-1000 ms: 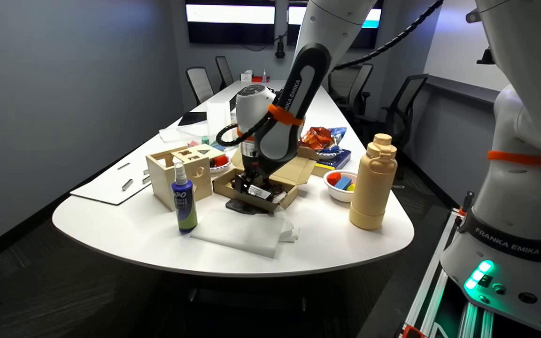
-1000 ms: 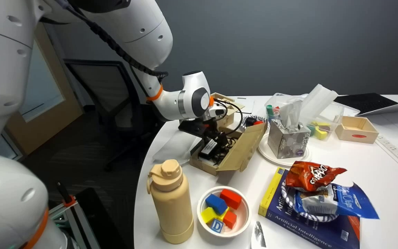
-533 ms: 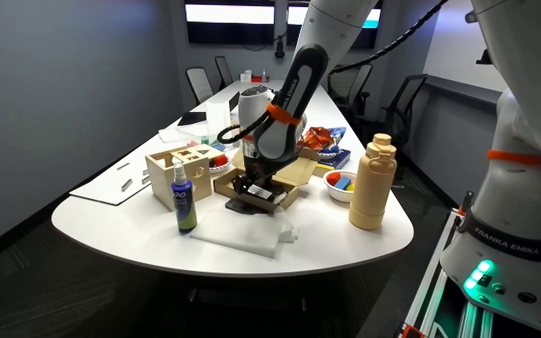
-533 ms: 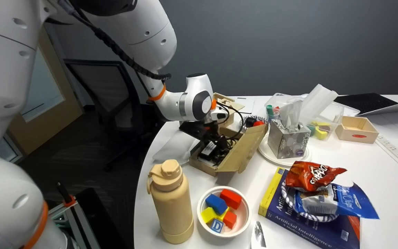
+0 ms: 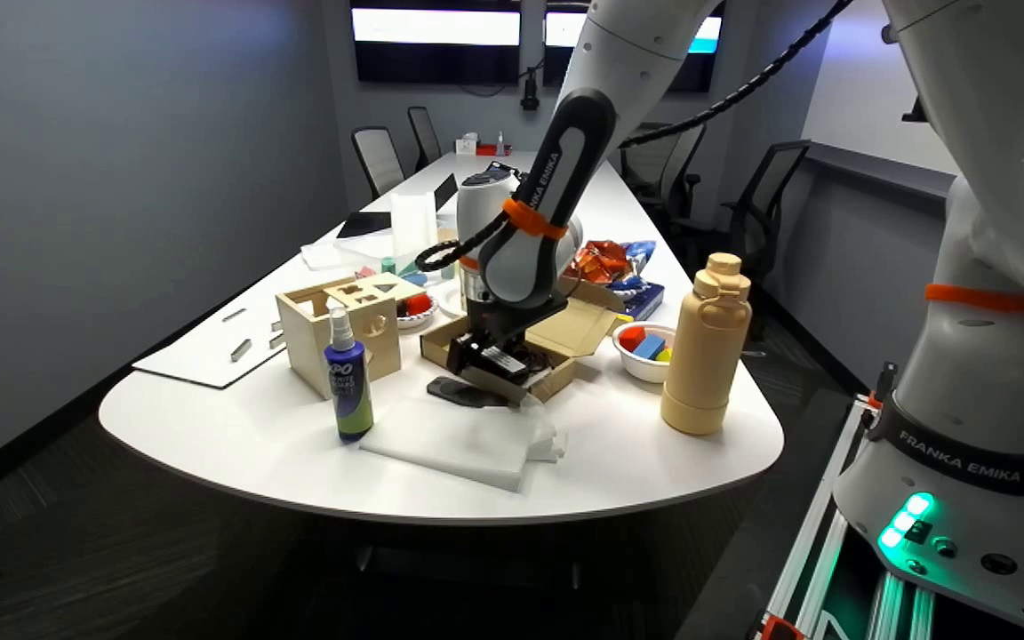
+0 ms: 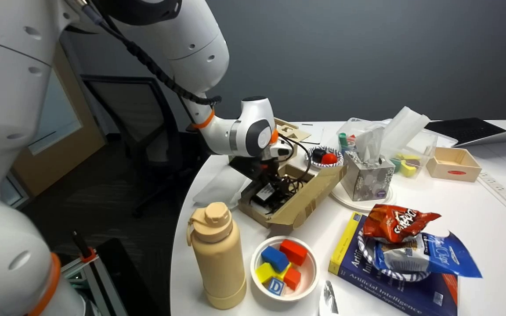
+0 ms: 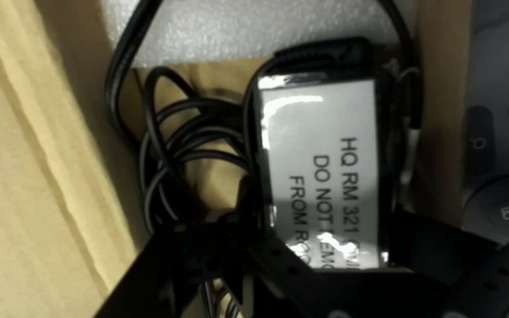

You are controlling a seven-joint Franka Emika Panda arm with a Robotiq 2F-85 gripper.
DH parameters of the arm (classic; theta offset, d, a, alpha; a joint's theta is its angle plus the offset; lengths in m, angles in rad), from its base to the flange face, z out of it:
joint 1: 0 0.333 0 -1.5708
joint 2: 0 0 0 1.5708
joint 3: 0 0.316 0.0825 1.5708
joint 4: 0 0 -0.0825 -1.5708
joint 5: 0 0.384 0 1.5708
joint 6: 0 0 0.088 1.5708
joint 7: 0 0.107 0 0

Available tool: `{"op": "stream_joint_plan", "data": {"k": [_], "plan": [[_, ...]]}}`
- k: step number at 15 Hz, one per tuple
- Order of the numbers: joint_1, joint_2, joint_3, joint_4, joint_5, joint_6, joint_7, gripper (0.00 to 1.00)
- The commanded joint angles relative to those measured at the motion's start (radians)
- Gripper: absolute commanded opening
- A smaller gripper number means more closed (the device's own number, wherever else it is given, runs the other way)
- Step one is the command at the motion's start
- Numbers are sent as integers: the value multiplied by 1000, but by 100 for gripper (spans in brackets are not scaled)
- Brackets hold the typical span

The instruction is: Take the power pack out of the cardboard box

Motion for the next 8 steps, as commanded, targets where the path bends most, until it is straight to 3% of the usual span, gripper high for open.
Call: {"op": "stream_joint_plan", "data": {"k": [1,3,8], "plan": [[-21,30,21,29,29,-33,-32,44],[-23,30,22,32,31,-42,-35,40],[-52,11,48,46,63,-71,-48,39]]}}
